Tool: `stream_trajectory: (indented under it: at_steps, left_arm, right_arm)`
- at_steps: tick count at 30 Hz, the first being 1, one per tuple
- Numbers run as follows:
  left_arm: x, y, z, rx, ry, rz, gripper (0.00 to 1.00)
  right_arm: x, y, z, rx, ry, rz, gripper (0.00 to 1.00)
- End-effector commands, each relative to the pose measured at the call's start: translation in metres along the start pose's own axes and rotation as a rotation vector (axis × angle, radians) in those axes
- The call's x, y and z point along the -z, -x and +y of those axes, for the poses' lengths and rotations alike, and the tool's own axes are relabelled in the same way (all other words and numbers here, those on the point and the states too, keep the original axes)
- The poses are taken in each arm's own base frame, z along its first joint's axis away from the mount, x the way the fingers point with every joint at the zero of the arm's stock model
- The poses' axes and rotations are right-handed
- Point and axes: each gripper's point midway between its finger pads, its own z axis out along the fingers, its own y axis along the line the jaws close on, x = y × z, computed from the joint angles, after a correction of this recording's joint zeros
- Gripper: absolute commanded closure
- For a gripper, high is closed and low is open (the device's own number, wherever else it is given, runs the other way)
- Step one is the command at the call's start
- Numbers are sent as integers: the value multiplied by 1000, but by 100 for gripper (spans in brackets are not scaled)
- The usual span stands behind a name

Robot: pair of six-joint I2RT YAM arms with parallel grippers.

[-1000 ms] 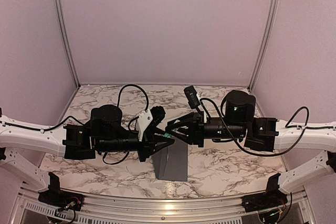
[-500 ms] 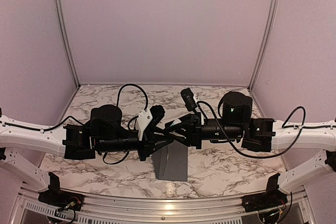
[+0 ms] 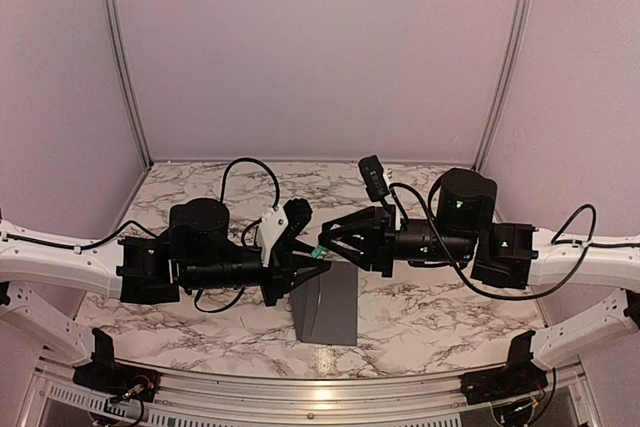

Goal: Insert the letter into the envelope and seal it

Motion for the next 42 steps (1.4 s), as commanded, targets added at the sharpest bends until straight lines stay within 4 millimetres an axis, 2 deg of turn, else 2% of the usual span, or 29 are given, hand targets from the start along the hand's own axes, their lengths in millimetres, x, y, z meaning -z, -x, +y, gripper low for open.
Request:
stream_trajectory:
  at_steps: [1, 7, 11, 15, 21, 24, 32, 36, 42]
  left_arm:
    - [4, 12, -2, -11, -5, -44, 100]
    - [6, 15, -4, -11, -16, -52, 100]
    - [8, 17, -13, -14, -66, -57, 100]
    - [12, 16, -23, -17, -124, -59, 100]
    - [22, 21, -47, -27, -264, -74, 100]
    - [28, 21, -61, -37, -347, -77, 100]
    - [25, 21, -62, -35, -358, -72, 100]
    - [21, 19, -60, -33, -343, -65, 100]
    - [18, 15, -51, -28, -290, -56, 100]
  right_arm:
    - [6, 27, 5, 16, -21, -63, 76]
    - [2, 15, 7, 9, 12, -27, 88]
    - [2, 9, 14, 25, 57, -8, 95]
    - [9, 11, 24, 77, 103, -23, 95]
    - [19, -3, 55, 195, 290, 16, 90]
    - [25, -7, 63, 231, 333, 18, 88]
    - [24, -5, 63, 251, 330, 17, 82]
    - [21, 3, 61, 234, 314, -3, 66]
    - [18, 15, 41, 147, 171, 3, 56]
